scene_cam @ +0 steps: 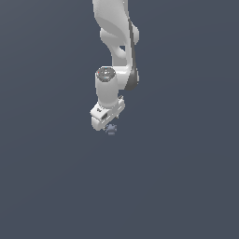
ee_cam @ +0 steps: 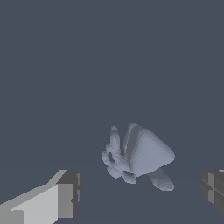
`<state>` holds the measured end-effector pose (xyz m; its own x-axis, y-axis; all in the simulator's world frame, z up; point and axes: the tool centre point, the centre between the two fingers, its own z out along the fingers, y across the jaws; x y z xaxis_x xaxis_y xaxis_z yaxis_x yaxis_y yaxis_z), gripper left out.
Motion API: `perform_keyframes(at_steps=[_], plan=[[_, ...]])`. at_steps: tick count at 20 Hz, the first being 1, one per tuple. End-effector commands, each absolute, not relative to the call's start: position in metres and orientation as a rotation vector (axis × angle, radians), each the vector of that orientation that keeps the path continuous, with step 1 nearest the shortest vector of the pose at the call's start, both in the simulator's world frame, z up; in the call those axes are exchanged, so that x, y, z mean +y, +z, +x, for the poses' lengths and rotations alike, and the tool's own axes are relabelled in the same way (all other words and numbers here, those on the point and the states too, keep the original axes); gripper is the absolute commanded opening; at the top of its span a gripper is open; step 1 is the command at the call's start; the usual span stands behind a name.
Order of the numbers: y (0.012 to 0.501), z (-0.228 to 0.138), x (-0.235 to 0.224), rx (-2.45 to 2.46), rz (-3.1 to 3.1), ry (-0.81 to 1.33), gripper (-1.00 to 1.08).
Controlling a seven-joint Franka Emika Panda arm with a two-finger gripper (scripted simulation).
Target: Pick up the object and move it to a goal position.
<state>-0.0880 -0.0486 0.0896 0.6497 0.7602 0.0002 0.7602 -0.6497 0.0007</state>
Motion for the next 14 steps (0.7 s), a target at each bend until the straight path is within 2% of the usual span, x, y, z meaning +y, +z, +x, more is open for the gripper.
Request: perform_keyframes(at_steps=[1,13,14], plan=[[0.082,-0.089,-0.049,1.316,2.853,0.0,1.0],[0.046,-0.089,-0.049,1.32,2.851,0.0,1.0],[0.046,-0.089,-0.049,1.32,2.851,0.0,-1.0]])
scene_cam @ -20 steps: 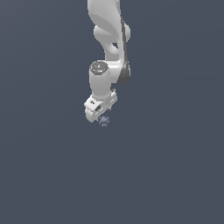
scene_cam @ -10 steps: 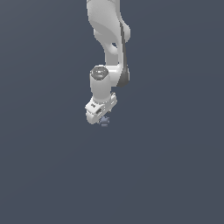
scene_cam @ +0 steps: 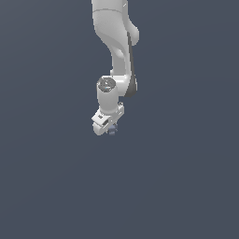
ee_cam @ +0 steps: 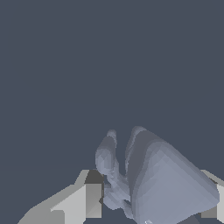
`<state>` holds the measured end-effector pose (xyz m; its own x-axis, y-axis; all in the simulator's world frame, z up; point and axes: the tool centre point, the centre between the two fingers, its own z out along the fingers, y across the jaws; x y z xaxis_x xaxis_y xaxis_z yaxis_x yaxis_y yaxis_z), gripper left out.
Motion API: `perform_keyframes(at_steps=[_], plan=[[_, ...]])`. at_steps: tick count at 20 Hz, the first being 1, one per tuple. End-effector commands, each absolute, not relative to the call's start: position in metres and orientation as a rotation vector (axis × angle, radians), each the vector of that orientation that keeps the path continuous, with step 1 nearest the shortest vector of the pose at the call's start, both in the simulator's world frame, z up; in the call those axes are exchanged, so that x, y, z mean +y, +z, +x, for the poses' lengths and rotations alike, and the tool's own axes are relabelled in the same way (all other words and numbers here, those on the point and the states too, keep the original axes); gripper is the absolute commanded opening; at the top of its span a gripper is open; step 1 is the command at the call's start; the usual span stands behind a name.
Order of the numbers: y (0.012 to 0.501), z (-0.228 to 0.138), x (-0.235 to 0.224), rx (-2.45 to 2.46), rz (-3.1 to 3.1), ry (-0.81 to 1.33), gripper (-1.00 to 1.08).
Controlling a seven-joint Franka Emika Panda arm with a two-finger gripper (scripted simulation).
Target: Pick up the object and move it to a goal position.
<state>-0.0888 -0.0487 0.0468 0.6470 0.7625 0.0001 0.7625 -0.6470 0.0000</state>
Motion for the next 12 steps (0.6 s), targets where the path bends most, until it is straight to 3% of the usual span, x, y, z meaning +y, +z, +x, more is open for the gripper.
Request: perform_keyframes(at_steps=[1,12], plan=[[0.0457,-0.0888,-0.0485,1.32,2.851,0.0,-1.0],[0.0476,-0.0874,-0.0492,1.318,2.85,0.003,-1.0]])
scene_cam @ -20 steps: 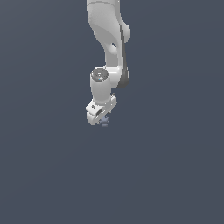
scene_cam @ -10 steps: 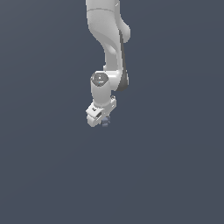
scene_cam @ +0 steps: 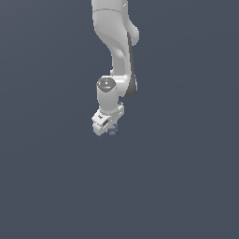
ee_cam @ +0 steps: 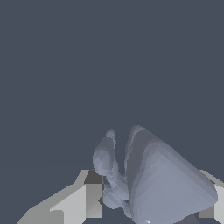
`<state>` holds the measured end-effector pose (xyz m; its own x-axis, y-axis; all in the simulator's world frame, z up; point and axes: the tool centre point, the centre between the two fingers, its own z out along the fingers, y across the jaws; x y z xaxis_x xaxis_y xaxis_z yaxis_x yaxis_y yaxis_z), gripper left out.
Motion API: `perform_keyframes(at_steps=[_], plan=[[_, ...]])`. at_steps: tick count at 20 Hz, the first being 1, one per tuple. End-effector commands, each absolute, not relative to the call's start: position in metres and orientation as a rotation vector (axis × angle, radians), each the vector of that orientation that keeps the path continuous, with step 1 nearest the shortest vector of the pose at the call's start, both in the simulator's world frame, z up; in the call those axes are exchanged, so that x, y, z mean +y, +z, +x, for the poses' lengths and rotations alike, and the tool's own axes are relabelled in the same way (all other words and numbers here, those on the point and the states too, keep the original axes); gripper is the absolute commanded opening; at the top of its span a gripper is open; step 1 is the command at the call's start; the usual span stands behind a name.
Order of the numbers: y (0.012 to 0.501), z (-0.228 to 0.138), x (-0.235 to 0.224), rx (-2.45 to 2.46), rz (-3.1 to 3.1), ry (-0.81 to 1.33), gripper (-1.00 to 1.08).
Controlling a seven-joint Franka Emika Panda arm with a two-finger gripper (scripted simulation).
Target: Pick up the object and move it to a goal position.
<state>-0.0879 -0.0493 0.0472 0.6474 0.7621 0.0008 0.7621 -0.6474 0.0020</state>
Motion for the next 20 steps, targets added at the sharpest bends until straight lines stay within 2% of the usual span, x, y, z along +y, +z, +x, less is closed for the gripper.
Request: perform_keyframes(at_steps=[1,8,20], plan=[[0.048,-0.086,-0.049,1.318,2.85,0.003,-1.0],[0.065,-0.068,-0.048,1.319,2.85,0.003,-1.0],[0.116,-0.008,-0.046,1.32,2.851,0.001,-1.0]])
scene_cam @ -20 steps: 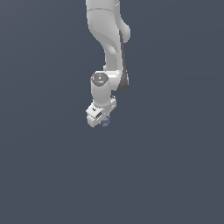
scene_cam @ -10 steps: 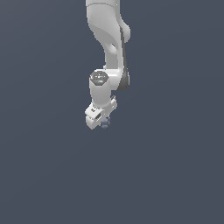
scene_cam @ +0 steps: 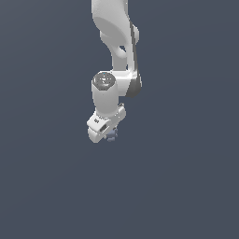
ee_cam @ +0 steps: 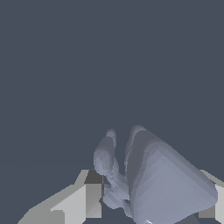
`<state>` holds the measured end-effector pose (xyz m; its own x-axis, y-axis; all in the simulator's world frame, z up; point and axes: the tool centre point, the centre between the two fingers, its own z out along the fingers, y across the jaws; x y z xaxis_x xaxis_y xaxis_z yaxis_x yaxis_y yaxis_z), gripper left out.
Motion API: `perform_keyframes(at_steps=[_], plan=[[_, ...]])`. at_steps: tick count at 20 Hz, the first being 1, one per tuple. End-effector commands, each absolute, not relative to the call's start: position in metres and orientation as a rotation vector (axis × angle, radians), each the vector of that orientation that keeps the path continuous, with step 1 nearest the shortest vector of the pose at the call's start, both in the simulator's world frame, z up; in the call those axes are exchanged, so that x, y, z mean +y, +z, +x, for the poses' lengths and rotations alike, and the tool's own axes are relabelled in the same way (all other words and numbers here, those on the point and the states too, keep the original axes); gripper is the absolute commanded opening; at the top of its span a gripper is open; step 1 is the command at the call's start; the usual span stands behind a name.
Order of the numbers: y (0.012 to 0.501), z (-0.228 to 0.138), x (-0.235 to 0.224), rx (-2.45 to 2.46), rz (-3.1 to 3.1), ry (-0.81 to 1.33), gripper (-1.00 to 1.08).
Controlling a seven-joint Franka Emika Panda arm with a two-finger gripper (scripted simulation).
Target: Pick up the object and move it to a goal position.
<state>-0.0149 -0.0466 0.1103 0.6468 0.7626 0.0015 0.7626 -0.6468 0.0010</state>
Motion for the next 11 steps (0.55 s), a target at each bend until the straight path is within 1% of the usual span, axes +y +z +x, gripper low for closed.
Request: perform_keyframes(at_steps=[1,6,11], plan=[[0.119,-0.005,-0.046,1.32,2.851,0.001,-1.0],[0.128,0.008,-0.046,1.32,2.851,0.0,-1.0],[0.131,0.012,-0.046,1.32,2.851,0.0,-1.0]])
